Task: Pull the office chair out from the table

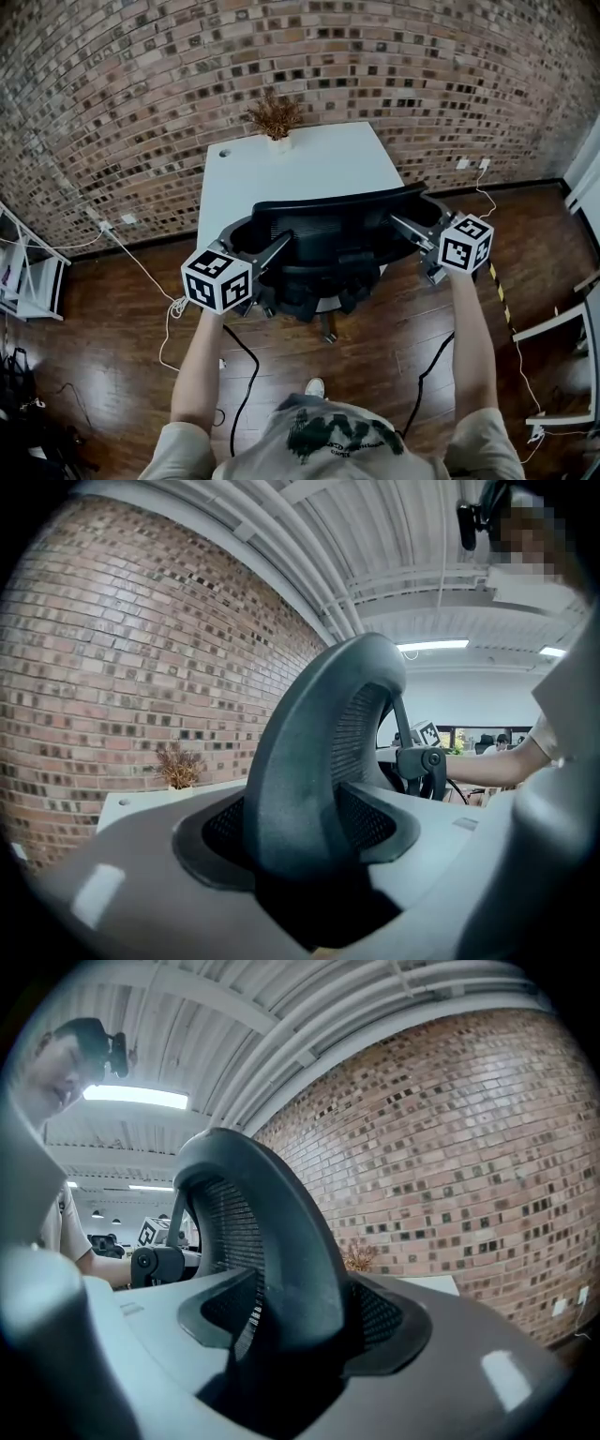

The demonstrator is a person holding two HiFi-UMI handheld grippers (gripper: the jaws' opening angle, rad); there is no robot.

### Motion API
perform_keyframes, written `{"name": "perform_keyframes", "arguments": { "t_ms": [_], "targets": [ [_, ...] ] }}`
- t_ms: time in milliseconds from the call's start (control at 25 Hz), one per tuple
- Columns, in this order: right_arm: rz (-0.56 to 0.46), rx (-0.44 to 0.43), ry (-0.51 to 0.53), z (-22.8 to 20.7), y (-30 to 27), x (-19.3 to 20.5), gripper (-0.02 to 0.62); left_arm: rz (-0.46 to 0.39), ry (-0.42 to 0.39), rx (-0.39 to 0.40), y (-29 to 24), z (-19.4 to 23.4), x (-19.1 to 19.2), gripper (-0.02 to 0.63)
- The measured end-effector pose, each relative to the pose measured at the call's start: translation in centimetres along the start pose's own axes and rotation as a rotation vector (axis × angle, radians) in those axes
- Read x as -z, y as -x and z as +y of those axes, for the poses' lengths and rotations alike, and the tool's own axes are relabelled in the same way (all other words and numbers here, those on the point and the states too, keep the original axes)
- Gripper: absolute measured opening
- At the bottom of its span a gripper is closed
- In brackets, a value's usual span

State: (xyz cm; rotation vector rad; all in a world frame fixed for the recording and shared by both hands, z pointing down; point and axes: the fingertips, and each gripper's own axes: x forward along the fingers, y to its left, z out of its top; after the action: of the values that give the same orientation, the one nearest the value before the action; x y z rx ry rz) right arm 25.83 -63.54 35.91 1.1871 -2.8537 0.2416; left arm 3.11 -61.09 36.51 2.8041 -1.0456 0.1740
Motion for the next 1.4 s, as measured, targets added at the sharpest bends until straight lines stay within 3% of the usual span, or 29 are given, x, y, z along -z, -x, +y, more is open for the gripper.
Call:
{"name": "perform_keyframes", "arguments": {
  "t_ms": [880,1400],
  "targets": [
    [-0.005,-0.049,-0.008,9.0,7.7,2.1,0.293,-0.015,-0.018,-0.058,8.7,-8.4,2.2,0.301],
    [0.011,-0.076,-0.015,15.7,14.6,3.5,0.290,-0.002,-0.009,-0.095,15.1,-16.1,3.8,0.302]
  ]
}}
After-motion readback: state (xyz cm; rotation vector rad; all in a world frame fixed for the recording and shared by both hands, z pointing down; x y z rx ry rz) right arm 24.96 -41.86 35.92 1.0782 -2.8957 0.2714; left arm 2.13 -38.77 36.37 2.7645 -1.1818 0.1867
